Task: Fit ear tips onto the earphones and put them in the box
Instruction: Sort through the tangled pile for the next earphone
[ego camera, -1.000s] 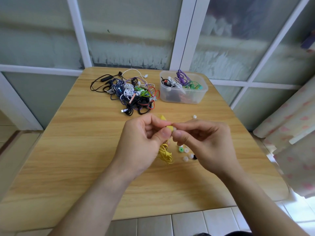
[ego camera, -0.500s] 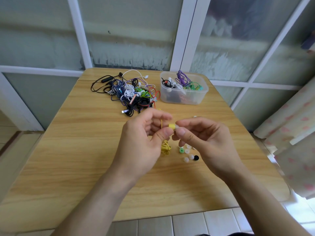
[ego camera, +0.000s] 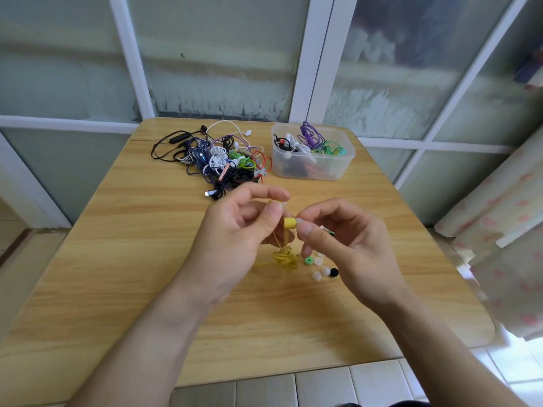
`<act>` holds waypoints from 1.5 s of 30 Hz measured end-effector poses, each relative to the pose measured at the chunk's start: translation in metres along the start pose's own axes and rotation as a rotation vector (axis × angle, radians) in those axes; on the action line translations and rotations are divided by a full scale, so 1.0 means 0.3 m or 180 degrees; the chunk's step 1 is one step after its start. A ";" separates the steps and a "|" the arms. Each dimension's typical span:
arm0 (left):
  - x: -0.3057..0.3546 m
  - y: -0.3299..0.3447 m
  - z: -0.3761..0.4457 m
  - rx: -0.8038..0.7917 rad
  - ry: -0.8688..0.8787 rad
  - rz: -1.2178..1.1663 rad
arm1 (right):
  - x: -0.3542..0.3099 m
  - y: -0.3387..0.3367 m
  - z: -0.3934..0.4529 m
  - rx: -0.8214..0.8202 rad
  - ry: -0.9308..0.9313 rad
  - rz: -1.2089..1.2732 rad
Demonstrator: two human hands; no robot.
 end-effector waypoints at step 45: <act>-0.060 -0.236 0.232 0.0387 -0.0342 0.3887 | 0.122 -0.101 0.694 -0.0225 0.0280 -0.3873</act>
Point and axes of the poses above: each hand's wrist, its own z-axis towards the middle knuckle, its own y-axis out of the palm, x = y × z, the point moved 3 cm from there along z, towards the middle knuckle, and after that the axes turned 2 degrees about -y, right-handed, at the moved point
